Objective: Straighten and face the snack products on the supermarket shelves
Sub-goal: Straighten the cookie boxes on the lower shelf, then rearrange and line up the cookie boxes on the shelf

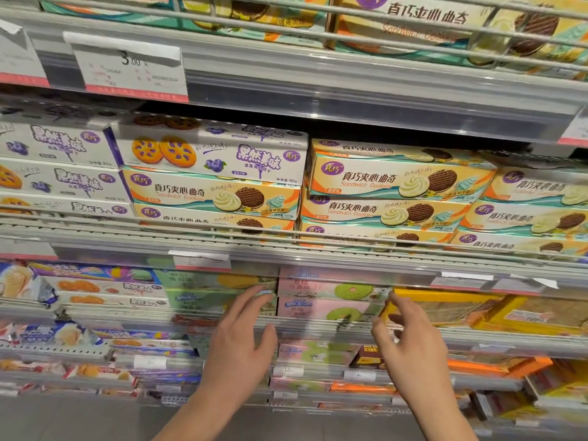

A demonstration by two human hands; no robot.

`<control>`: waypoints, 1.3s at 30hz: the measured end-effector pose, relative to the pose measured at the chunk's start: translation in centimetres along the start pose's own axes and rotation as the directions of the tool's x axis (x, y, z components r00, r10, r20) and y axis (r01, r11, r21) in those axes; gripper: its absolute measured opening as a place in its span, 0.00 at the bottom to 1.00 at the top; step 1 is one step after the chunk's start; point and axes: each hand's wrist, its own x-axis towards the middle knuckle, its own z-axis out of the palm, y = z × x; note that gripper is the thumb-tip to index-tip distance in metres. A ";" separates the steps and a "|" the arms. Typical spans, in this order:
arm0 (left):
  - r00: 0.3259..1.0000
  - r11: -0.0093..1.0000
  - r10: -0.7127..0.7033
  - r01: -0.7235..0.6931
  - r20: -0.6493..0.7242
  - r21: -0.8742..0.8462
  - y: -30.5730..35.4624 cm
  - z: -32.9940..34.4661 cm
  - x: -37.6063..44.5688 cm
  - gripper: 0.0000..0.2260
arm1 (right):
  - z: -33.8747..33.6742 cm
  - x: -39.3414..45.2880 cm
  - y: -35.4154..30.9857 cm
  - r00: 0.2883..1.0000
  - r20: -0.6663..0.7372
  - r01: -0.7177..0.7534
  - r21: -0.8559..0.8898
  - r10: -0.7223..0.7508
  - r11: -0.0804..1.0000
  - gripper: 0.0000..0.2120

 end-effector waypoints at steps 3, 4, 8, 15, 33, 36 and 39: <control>0.987 0.997 0.062 -0.055 -0.146 0.054 0.1 -1.9 -0.3 0.18 | -1.1 -1.1 -1.8 0.946 -0.160 0.284 -0.022 -0.284 0.959 0.19; 0.976 0.992 0.110 -0.095 -0.186 0.087 0.4 -2.5 -0.2 0.17 | -1.4 -1.2 -2.7 0.897 -0.202 0.398 -0.017 -0.393 0.917 0.18; 0.922 0.944 0.305 -0.257 -0.241 0.209 1.7 -4.5 0.7 0.17 | -1.2 0.3 -5.4 0.729 -0.170 0.658 -0.093 -0.663 0.748 0.27; 0.881 0.913 0.385 -0.319 -0.275 0.254 1.8 -6.3 1.3 0.23 | -0.3 1.4 -7.0 0.785 -0.012 0.598 -0.248 -0.620 0.762 0.34; 0.944 0.839 0.135 0.053 -0.302 0.541 -7.2 -15.6 3.8 0.37 | -0.9 1.0 -11.1 0.796 -0.252 0.534 -0.136 -0.551 0.834 0.22; 0.924 0.829 0.199 0.019 -0.328 0.559 -7.8 -16.0 4.5 0.37 | -1.6 0.4 -15.6 0.719 -0.310 0.607 -0.157 -0.623 0.779 0.20; 0.900 0.815 0.308 -0.083 -0.308 0.573 -8.5 -17.0 5.0 0.35 | -0.7 0.0 -21.6 0.632 -0.288 0.685 -0.226 -0.719 0.693 0.18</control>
